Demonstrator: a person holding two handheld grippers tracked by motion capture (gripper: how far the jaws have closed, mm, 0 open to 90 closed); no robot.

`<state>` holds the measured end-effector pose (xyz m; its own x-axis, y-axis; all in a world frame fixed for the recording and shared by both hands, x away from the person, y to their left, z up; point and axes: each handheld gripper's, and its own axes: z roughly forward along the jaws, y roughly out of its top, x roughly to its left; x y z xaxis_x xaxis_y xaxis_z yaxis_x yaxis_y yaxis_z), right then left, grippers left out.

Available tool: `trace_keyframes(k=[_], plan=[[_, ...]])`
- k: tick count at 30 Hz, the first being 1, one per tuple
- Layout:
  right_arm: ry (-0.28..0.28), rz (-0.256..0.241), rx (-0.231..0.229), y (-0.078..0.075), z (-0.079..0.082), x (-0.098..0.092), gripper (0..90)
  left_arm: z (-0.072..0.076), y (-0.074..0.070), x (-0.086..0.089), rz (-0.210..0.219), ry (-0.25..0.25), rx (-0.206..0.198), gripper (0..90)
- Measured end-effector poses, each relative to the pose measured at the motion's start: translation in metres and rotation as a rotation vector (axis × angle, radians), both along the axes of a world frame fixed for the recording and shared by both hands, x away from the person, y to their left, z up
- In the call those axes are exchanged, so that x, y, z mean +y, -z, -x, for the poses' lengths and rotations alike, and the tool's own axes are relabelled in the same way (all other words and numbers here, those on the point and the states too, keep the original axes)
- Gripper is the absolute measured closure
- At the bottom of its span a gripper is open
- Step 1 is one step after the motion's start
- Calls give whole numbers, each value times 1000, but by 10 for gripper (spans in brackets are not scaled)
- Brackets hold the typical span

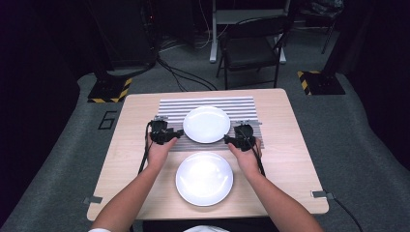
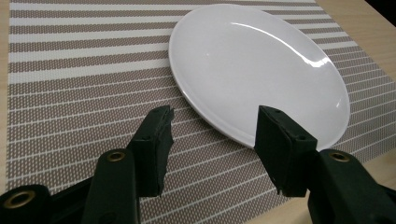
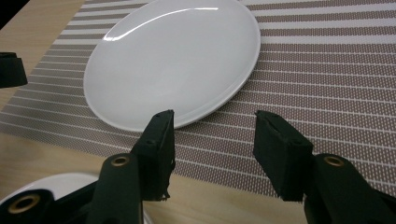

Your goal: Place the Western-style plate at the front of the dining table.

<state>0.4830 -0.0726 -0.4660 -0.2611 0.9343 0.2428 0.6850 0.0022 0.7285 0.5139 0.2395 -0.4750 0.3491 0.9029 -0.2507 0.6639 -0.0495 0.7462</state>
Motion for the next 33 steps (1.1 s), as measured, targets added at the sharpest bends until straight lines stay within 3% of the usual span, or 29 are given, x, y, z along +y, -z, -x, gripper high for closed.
trace_keyframes(k=[11, 13, 22, 26, 30, 33], plan=[[-21, 1, -18, 4, 21, -10, 477, 19, 1, 9, 6, 24, -14, 453], [-22, -21, -8, 5, 24, -12, 475, 22, 0, 9, 10, 31, -14, 450], [-46, -44, -4, 10, 42, -17, 459, 41, 0, 11, -33, 81, -37, 436], [-58, -37, -17, 11, 53, -22, 442, 49, 5, 17, -21, 93, -12, 432], [-57, -60, -6, 14, 63, -30, 428, 61, 9, 24, -33, 109, -18, 427], [-55, -49, -8, 16, 69, -34, 424, 66, 10, 29, -32, 107, -19, 421]])
